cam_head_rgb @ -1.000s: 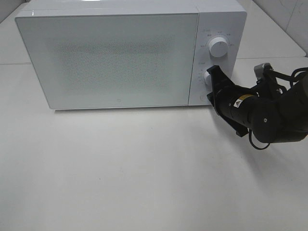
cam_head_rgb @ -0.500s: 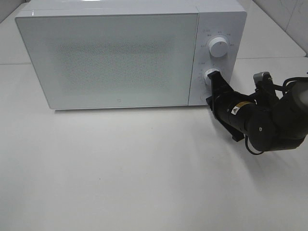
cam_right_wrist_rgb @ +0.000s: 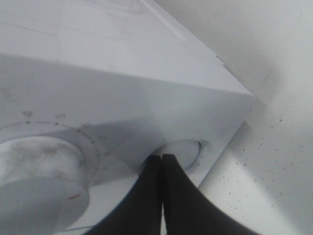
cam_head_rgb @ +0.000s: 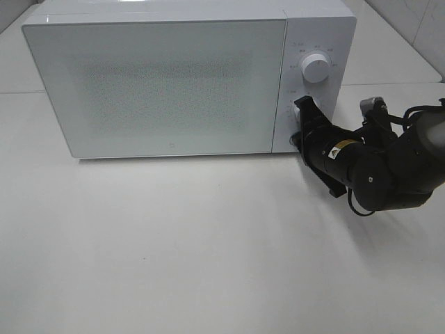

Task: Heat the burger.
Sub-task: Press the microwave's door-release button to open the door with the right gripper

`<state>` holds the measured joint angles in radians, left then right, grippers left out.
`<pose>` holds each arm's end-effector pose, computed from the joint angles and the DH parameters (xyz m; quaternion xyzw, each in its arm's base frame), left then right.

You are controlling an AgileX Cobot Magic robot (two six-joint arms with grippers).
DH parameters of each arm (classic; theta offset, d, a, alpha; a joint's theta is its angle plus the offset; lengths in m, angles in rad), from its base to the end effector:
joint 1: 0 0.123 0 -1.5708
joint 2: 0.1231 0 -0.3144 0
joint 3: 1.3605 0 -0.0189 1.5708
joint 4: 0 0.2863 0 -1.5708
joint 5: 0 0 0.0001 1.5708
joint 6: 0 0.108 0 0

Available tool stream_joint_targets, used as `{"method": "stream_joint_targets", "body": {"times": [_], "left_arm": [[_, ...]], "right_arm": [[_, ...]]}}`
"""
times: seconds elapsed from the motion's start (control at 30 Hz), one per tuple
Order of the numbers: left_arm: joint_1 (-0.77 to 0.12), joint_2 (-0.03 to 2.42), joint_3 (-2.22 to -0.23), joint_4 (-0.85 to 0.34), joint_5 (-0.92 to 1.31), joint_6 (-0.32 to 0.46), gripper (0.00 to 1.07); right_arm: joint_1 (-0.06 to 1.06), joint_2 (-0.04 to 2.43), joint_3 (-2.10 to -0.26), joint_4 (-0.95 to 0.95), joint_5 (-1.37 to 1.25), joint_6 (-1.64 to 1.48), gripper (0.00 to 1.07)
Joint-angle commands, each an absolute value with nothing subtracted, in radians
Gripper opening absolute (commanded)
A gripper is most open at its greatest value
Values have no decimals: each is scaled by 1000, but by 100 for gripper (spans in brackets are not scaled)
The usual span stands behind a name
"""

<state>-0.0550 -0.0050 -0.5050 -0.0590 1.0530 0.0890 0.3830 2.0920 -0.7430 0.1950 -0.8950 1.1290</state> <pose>0.0104 -0.0061 0.2892 0.0622 0.8459 -0.0205 0.5293 0.3708 0.1318 0.0681 0.3857 0.7299 0.3662 0.4294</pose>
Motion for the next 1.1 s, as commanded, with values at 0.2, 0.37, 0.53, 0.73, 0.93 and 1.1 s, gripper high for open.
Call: {"method": "stream_joint_targets", "body": {"times": [0.2,0.37,0.53,0.73,0.93,1.1], "left_arm": [[-54,-11,-504,-62,1041,91,0],[-54,-11,-504,-62,1041,91,0],[-54,-11,-504,-62,1041,91,0],[-54,-11,-504,-62,1041,91,0],[-54,-11,-504,-62,1041,91,0],[-54,-11,-504,-62,1041,91,0]], "right_arm": [[382,2086,-796,200,-947,1131,0],[382,2086,-797,206,-964,1130,0],[382,2086,-797,207,-997,1129,0],[382,2086,-815,208,-1006,1128,0],[382,2086,-849,208,-1004,1128,0],[382,2086,-875,208,-999,1128,0]]}}
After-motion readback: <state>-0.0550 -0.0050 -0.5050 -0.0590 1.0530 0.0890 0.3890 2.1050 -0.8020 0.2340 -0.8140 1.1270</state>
